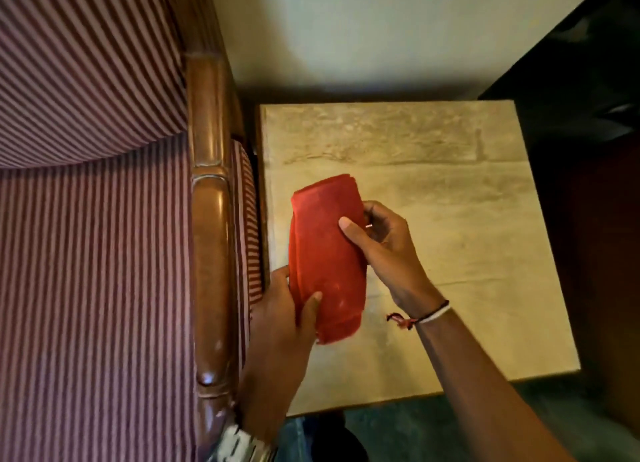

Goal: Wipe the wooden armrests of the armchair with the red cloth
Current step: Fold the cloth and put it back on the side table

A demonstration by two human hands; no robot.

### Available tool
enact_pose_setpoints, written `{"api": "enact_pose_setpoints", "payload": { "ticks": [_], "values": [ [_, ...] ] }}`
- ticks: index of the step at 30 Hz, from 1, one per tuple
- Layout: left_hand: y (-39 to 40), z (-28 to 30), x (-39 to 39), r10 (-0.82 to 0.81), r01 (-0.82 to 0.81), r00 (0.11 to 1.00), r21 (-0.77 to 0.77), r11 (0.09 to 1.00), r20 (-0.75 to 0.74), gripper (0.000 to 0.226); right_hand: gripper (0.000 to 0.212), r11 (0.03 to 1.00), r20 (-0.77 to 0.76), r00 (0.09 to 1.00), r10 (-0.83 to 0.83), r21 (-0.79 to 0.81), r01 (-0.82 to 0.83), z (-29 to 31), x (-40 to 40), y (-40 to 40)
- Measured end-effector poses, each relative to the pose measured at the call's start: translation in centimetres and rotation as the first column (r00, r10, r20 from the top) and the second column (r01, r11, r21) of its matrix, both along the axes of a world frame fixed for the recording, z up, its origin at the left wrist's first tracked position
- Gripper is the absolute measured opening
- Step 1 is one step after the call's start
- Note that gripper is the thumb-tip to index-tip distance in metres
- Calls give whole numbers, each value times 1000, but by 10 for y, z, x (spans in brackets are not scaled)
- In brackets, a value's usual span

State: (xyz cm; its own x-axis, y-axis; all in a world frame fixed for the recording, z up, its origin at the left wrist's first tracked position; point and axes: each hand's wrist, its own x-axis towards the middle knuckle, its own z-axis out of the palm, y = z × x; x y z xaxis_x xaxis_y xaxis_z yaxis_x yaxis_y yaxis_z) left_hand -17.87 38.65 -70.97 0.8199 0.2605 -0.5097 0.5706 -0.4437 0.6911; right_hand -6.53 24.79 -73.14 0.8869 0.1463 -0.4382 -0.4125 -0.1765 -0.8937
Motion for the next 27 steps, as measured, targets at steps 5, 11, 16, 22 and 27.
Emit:
{"api": "enact_pose_setpoints", "payload": {
  "ticks": [5, 11, 16, 22, 27],
  "values": [
    [-12, -61, 2, -124, 146, 981, 147, 978, -150, 38, 54, 893, 16, 990, 140, -434, -119, -45, -4, 0],
    [-20, -81, -7, -313, 273, 950, 533, 801, -16, 53, 62, 527, 176, 783, 596, -822, -217, -56, -65, -2],
    [-14, -95, -32, -627, 637, 753, 465, 615, -201, 74, 65, 471, 147, 713, 686, -836, -282, -64, -110, 1],
    [-21, -107, -18, -617, 681, 732, 303, 667, -288, 85, 65, 243, -151, 613, 776, -825, -511, -78, -89, -9],
    [-24, -109, -18, -667, 769, 631, 203, 607, -396, 92, 80, 129, -276, 520, 809, -778, -614, -82, -77, -21]
  ]
}}
